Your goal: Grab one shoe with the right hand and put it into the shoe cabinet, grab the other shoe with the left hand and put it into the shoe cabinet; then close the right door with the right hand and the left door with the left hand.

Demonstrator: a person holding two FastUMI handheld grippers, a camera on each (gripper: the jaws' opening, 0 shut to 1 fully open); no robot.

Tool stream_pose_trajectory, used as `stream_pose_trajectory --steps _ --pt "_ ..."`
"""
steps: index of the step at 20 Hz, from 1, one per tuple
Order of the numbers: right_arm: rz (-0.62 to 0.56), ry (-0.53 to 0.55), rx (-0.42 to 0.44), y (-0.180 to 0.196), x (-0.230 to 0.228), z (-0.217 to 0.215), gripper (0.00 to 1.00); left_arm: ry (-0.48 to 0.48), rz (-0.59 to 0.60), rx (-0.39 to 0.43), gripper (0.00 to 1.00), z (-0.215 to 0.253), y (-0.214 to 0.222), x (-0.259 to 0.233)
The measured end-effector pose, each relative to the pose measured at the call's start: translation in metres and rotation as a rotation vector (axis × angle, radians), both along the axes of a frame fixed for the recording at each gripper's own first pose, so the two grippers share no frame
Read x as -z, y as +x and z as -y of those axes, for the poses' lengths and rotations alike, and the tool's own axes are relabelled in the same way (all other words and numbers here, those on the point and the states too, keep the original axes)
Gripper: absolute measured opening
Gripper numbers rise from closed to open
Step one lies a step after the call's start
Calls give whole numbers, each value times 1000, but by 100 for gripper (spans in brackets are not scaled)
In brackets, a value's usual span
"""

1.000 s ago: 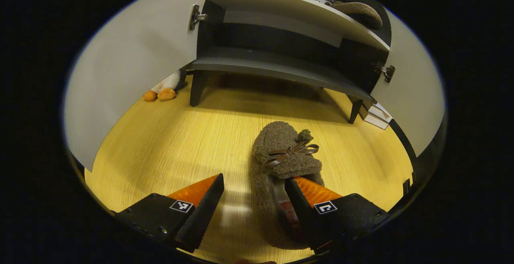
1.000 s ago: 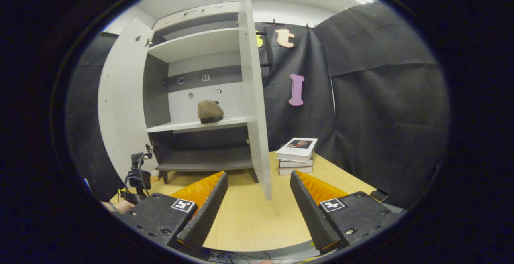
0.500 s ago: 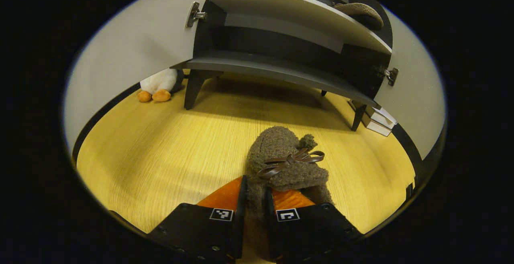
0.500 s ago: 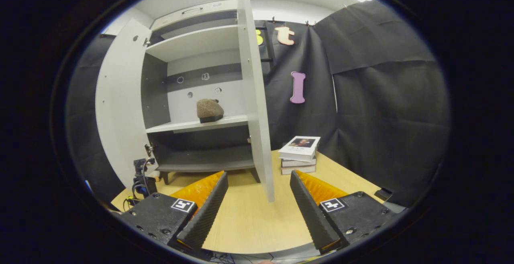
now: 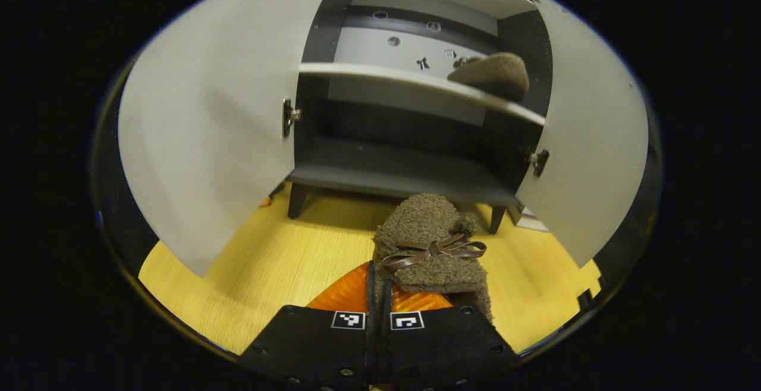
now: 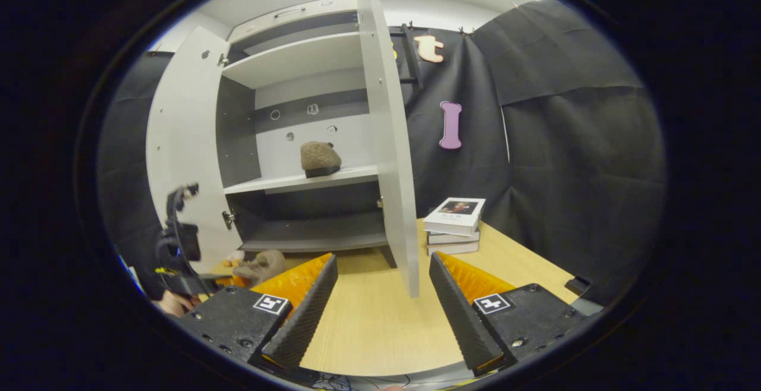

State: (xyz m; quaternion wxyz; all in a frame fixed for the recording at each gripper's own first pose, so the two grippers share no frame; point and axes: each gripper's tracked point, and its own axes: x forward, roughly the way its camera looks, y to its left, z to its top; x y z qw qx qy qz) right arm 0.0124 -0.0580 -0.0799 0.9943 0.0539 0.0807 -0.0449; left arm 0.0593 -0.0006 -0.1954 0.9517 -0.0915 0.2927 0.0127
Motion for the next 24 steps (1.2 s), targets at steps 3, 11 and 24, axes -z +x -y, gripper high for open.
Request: stream_pose_trajectory --steps 3,11,24 --pt "2 4 -18 -1 0 -4 98 -84 94 -2 1 12 27 -79" --pt "17 5 5 -7 -6 -1 98 -51 204 -50 1 -15 165 -195" --pt "-28 32 99 -20 2 28 98 -58 -113 -131 2 -46 296 -128"
